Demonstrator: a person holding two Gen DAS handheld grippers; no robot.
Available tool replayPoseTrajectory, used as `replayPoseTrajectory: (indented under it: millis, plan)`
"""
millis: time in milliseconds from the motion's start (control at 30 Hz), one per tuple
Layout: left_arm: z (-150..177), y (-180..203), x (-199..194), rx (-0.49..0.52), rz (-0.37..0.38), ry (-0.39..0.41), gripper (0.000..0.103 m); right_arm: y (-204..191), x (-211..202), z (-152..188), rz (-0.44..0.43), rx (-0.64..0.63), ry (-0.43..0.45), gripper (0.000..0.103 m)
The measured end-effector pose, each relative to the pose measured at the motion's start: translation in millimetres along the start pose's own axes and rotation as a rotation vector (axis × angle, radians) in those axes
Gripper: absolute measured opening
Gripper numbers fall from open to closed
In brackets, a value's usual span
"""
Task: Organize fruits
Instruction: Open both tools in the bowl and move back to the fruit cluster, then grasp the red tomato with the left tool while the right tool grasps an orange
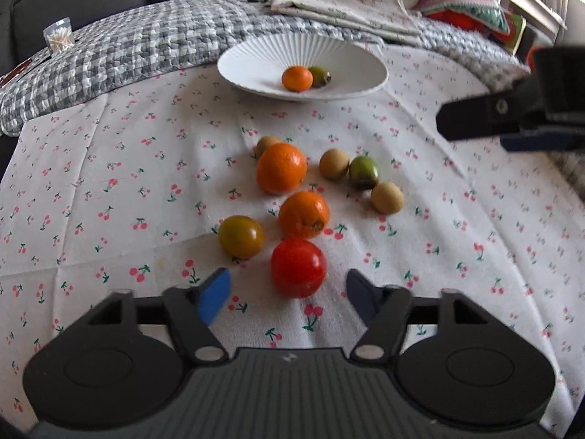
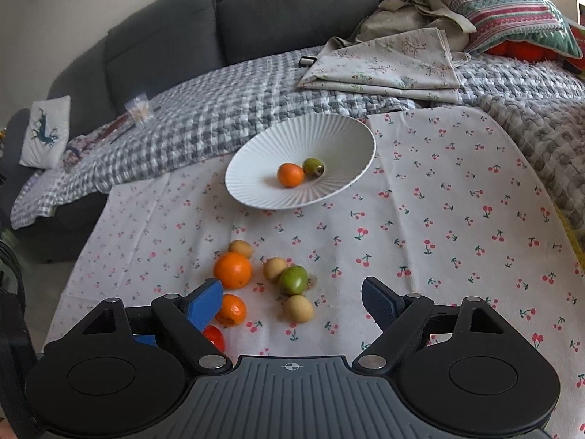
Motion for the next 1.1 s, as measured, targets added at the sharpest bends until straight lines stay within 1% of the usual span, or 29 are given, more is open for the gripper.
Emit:
replayPoseTrajectory:
  millis: [100, 133, 200, 233, 400, 467, 533, 600, 667, 733, 833, 900, 967, 1100]
  plan:
    - [6, 1, 6, -0.005, 0.014, -0.023, 0.045, 0, 5, 2, 0.005, -0.006, -0.009, 0.085]
    - [6, 1, 6, -0.003, 0.015, -0.023, 0.044, -1, 6, 2, 0.005, -0.008, -0.01, 0.085]
    - [5, 2, 6, 0.011, 0.014, -0.013, 0.033, -1, 7, 2, 0.007, -0.015, -0.008, 0.085]
    - [5, 3, 6, 0.014, 0.02, -0.012, 0.031, -1, 7, 1, 0.009, -0.017, -0.007, 0.085]
    - [5, 3, 4, 0.012, 0.021, -0.013, 0.029, 0, 11, 2, 0.001, -0.008, -0.016, 0.085]
    - [4, 3, 0, -0.005, 0.044, -0.018, 0.029, 1, 12, 3, 0.004, -0.011, -0.016, 0.085]
    - [-3, 2, -13, -0.04, 0.087, 0.008, 0.029, 1, 14, 3, -0.002, -0.009, -0.018, 0.085]
    - [-13, -4, -27, -0.06, 0.1, 0.052, 0.029, 2, 16, 4, -0.014, -0.002, -0.024, 0.085]
    - [-23, -16, -40, -0.092, 0.092, 0.094, 0.029, 2, 19, 6, -0.022, 0.005, -0.033, 0.085]
    - [-29, -31, -47, -0.141, 0.084, 0.117, 0.029, 1, 24, 8, -0.03, 0.009, -0.043, 0.085]
    - [-31, -50, -48, -0.178, 0.047, 0.125, 0.029, -5, 36, 15, -0.032, -0.005, -0.073, 0.085]
    - [-32, -60, -48, -0.205, 0.039, 0.126, 0.029, -9, 44, 20, -0.031, -0.011, -0.09, 0.084]
    - [-34, -68, -50, -0.24, 0.043, 0.132, 0.029, -20, 50, 23, -0.068, -0.02, -0.094, 0.082]
    - [-37, -79, -53, -0.271, 0.033, 0.148, 0.029, -52, 58, 30, -0.116, -0.114, -0.078, 0.076]
Point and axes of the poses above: each gripper's, at about its wrist camera, not at the fingertips, and x roughly the way its jaws point, y to its right, z to its underside, the point moved 9 cm from there along x, roughly the way its jaws point, and after that the axes turned 7 degrees about z, right-handed, at the moved point
